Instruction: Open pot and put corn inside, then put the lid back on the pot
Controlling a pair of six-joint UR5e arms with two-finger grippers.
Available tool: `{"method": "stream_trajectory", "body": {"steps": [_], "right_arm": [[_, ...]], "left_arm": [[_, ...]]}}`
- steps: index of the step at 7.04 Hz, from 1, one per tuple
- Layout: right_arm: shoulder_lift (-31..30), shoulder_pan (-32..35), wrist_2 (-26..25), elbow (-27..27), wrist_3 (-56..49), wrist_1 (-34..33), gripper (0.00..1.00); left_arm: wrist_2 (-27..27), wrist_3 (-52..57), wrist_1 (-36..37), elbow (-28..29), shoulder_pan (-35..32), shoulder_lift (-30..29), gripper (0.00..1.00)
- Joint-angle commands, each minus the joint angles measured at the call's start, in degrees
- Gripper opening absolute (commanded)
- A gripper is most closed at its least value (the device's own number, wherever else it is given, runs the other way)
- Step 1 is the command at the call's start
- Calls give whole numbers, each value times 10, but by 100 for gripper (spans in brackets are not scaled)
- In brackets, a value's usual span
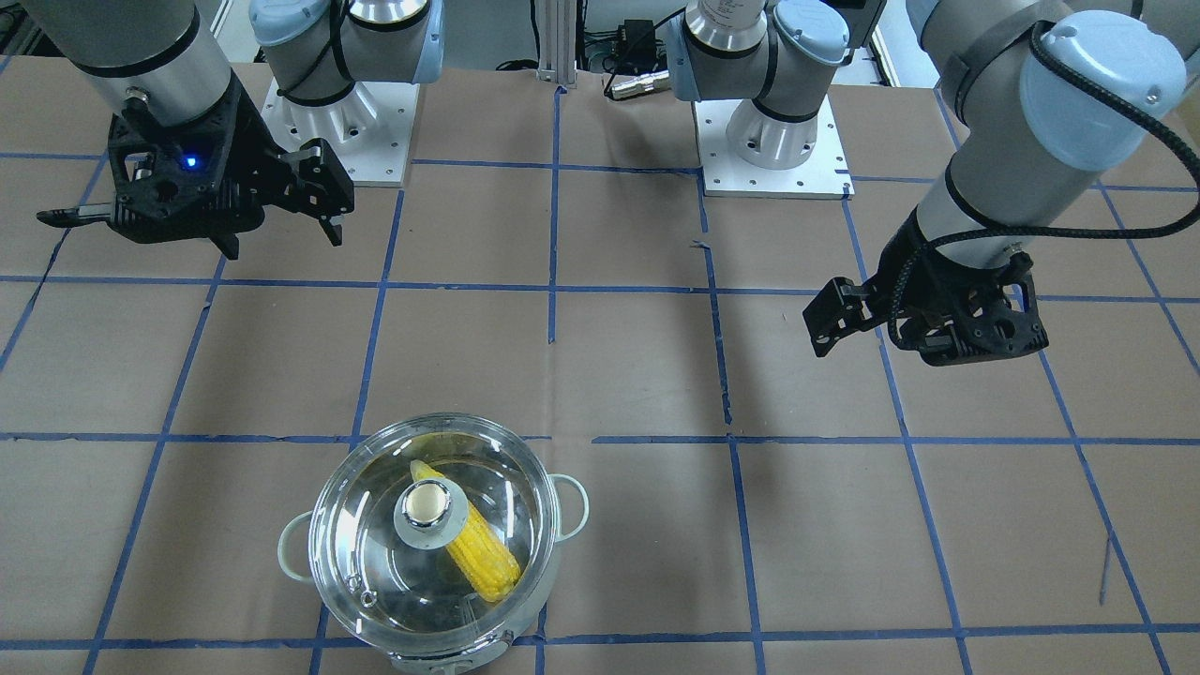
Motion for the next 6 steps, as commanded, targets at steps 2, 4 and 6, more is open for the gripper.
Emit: {"method": "stream_trajectory", "body": {"steps": [2,4,6], "right_arm": [[1,0,0,24,0,-33,95],[1,0,0,25,0,-36,95],[1,0,0,25,0,-37,95]], "left_arm": [[0,0,2,-1,0,-1,100],[0,0,2,-1,0,-1,100],[0,0,2,0,0,-2,100]]}}
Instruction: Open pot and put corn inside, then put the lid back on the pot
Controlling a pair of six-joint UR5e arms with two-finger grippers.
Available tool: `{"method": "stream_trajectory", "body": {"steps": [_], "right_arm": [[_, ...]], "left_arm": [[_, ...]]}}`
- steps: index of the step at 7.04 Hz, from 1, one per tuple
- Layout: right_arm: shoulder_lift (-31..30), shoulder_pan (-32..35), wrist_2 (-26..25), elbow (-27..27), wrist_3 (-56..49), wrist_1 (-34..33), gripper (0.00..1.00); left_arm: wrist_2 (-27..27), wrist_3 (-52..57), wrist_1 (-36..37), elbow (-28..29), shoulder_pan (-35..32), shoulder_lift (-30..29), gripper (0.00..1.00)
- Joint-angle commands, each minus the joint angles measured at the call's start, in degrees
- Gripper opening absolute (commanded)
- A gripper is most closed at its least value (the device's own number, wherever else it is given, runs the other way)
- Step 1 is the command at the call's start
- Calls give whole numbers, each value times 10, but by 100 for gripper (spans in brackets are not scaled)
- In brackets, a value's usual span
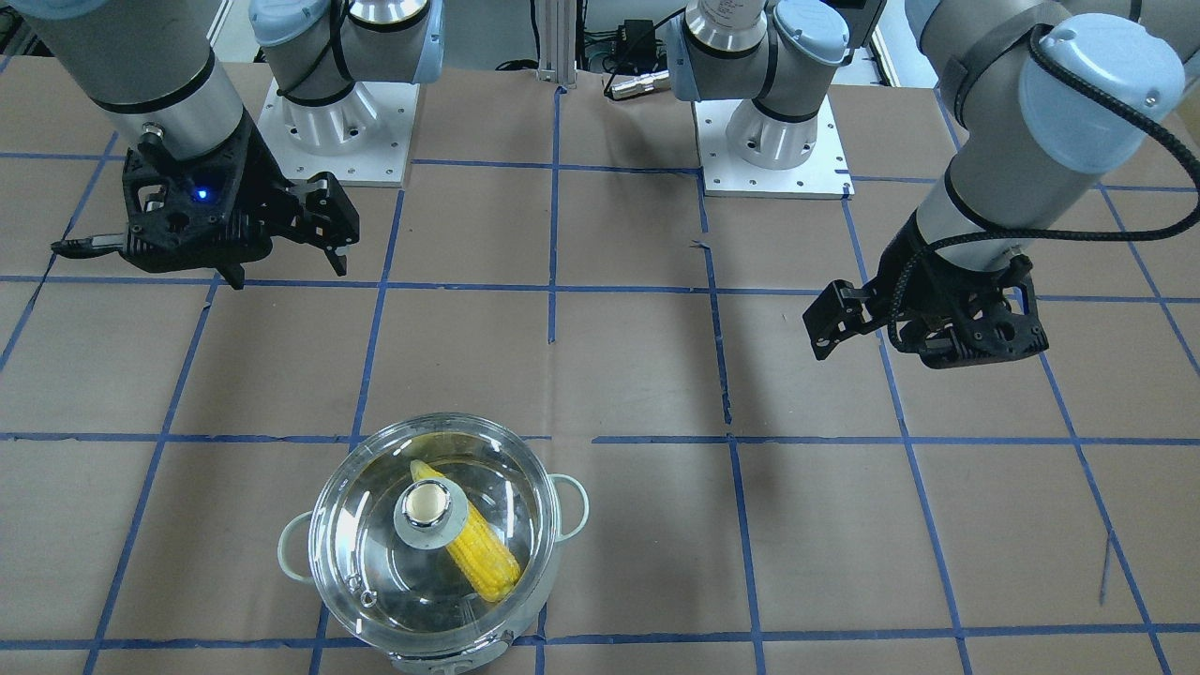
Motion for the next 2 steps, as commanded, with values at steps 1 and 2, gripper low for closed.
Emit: {"method": "stream_trajectory", "body": {"steps": [1,2], "right_arm": [[0,0,0,-1,0,0,95],[0,0,0,-1,-1,-1,95]], "left_arm": [[0,0,0,0,0,-1,100],[0,0,0,0,0,-1,100]]}}
